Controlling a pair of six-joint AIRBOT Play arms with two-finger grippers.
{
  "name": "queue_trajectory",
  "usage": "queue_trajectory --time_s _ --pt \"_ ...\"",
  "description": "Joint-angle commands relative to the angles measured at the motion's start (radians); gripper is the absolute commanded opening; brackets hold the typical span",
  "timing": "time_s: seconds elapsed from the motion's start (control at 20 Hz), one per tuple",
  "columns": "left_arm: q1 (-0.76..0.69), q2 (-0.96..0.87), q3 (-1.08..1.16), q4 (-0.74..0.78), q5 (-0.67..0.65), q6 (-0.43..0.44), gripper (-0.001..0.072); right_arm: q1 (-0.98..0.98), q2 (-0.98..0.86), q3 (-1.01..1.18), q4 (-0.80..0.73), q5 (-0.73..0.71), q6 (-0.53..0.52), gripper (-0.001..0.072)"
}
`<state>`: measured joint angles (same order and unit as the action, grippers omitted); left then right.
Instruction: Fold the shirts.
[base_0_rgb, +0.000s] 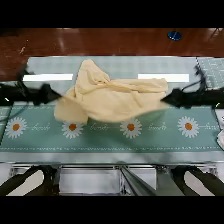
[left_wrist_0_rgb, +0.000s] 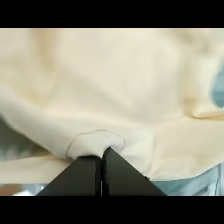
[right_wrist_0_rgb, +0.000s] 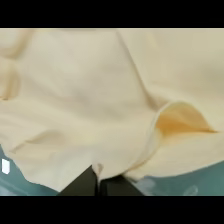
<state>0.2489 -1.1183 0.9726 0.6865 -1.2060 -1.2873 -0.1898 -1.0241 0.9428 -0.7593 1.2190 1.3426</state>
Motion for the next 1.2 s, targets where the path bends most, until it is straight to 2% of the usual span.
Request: queue_trajectory --time_s 0.0,0.1,0.25,0.4,0.6,0.7,0.8,1.0,1.15 --pt "0.003 0.089 0.372 -0.091 -0.008 -0.026 0.0016 0.016 0.059 0.448 -0.085 0.035 0.077 0.0027" --pt "0.014 0.120 0.620 -0.039 -0.011 -0.067 0.0016 0.016 0.064 0.716 -0.172 0.086 0.117 0.0027" --pt "0.025 0.156 0.915 0.145 -0.049 -0.146 0.0016 0.017 0.082 1.023 -0.239 0.143 0.147 0.0027" --pt "0.025 0.212 1.102 0.395 -0.098 -0.197 0.0016 0.017 0.169 1.125 -0.330 0.131 0.171 0.0027" --pt "-0.004 0.362 1.083 0.583 -0.116 -0.210 0.0016 0.017 0.314 1.125 -0.520 0.174 0.232 0.0027" --pt "-0.090 0.428 1.065 0.662 -0.116 -0.211 0.0016 0.017 0.368 1.125 -0.586 0.237 0.249 0.0027" --pt "-0.188 0.467 1.061 0.777 -0.139 -0.251 0.0016 0.017 0.402 1.125 -0.627 0.313 0.259 0.0027" --pt "-0.309 0.463 0.975 0.852 -0.238 -0.256 0.0016 0.017 0.405 1.069 -0.626 0.437 0.272 0.0027" --pt "-0.307 0.433 0.785 0.847 -0.278 -0.256 0.0016 0.017 0.405 0.868 -0.527 0.443 0.265 0.0027"
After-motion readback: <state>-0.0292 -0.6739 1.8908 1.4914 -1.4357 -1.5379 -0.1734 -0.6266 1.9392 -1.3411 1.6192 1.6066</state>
